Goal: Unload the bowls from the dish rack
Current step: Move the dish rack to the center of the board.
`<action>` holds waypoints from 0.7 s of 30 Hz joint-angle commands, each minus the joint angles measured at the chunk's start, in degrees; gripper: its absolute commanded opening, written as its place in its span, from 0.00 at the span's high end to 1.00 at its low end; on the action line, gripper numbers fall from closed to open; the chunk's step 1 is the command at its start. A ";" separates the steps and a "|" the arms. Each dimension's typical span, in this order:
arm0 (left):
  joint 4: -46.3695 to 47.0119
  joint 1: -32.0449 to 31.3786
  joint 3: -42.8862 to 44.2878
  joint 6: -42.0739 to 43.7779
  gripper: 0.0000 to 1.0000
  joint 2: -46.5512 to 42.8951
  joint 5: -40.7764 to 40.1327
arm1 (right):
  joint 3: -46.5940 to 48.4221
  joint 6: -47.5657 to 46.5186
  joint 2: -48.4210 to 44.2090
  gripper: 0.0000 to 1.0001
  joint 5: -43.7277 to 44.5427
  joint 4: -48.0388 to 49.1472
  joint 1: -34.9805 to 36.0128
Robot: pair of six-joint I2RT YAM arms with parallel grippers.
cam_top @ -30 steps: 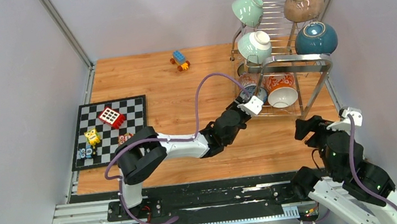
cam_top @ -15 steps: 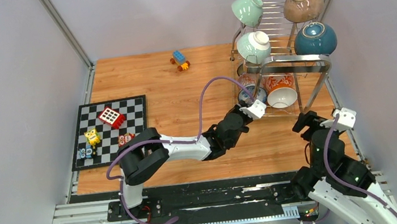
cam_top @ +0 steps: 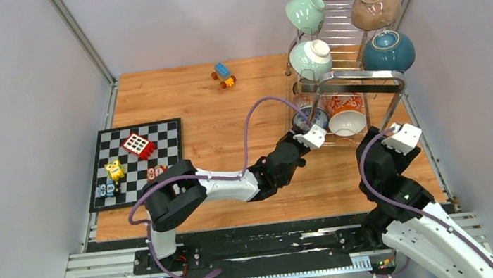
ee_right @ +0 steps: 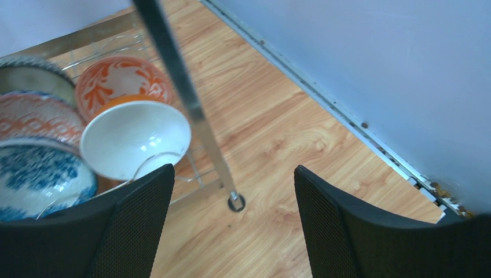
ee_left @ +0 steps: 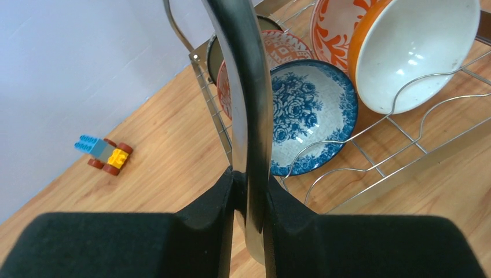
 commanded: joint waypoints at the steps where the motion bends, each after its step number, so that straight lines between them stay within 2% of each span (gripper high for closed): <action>1: 2.35 -0.35 -3.04 -1.75 1.00 -4.85 -6.74 | -0.41 1.64 1.90 0.21 -3.09 3.11 -6.37; 7: 2.36 -0.34 -6.11 -2.76 1.00 -7.17 -7.88 | -2.38 -0.79 1.39 0.22 -13.52 7.98 -14.01; 15: 0.67 -0.35 -8.00 -5.58 1.00 -9.13 -8.29 | -3.97 -3.91 4.01 0.26 -18.31 13.21 -16.12; 21: -0.68 -0.37 -8.98 -7.23 1.00 -10.37 -8.27 | -4.25 -3.85 9.22 0.38 -22.31 17.28 -19.52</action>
